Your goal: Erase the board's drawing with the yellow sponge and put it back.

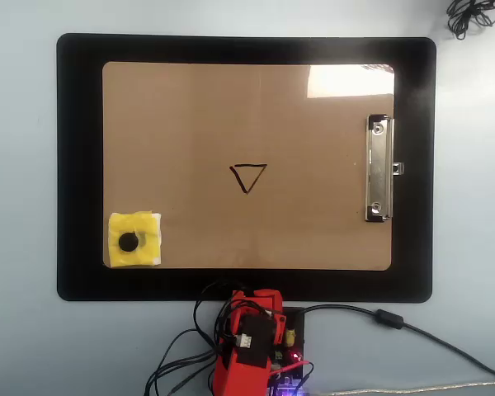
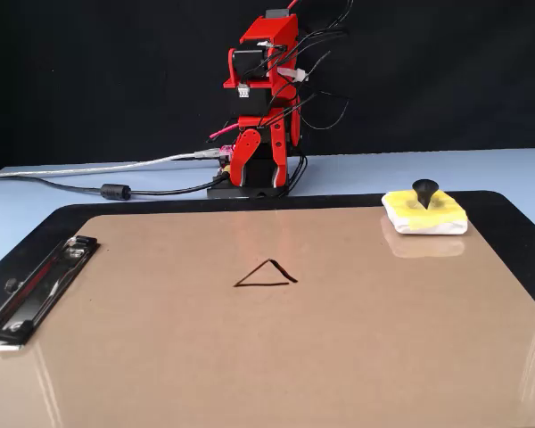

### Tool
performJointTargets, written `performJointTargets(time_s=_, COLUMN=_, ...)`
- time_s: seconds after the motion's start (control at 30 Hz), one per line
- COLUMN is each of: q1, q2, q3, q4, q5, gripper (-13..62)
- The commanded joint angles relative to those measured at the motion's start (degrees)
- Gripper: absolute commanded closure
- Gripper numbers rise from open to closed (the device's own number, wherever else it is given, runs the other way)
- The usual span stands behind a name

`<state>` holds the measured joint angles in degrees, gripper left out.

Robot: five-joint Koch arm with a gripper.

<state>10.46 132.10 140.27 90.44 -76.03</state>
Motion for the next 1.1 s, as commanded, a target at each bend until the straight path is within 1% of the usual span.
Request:
performJointTargets(time_s=0.0, q1=1.0, q2=2.5, q3=1.0, q4=3.4, q5=-0.2, gripper=15.3)
performJointTargets(time_s=0.37, q1=0.9, q2=2.6, q3=-0.4, q4=3.9, q5=-0.4, gripper=15.5)
performJointTargets(time_s=0.47, q1=0.4, q2=2.5, q3=-12.4, q4=3.6, q5=-0.4, gripper=15.8)
performJointTargets(time_s=0.53, q1=-2.4, q2=2.1, q3=-19.6, q4=3.3, q5=-0.6, gripper=15.9)
performJointTargets(time_s=0.57, q1=-5.4, q2=1.7, q3=-21.9, q4=3.0, q5=-0.7, gripper=15.9)
performJointTargets(time_s=0.63, q1=-15.0, q2=1.6, q3=-25.0, q4=0.1, q5=-1.8, gripper=15.9)
performJointTargets(time_s=0.7, q1=-27.6, q2=1.8, q3=-25.2, q4=-6.3, q5=-7.6, gripper=15.9)
performJointTargets(time_s=0.83, q1=-49.5, q2=1.1, q3=-24.9, q4=-21.4, q5=-25.7, gripper=15.9)
performJointTargets(time_s=0.9, q1=-57.9, q2=-1.0, q3=-24.3, q4=-31.8, q5=-29.4, gripper=15.9)
performJointTargets(time_s=1.0, q1=-66.3, q2=-5.1, q3=-19.5, q4=-48.9, q5=-30.8, gripper=15.9)
performJointTargets(time_s=1.07, q1=-67.3, q2=-6.2, q3=-15.7, q4=-57.9, q5=-30.1, gripper=15.9)
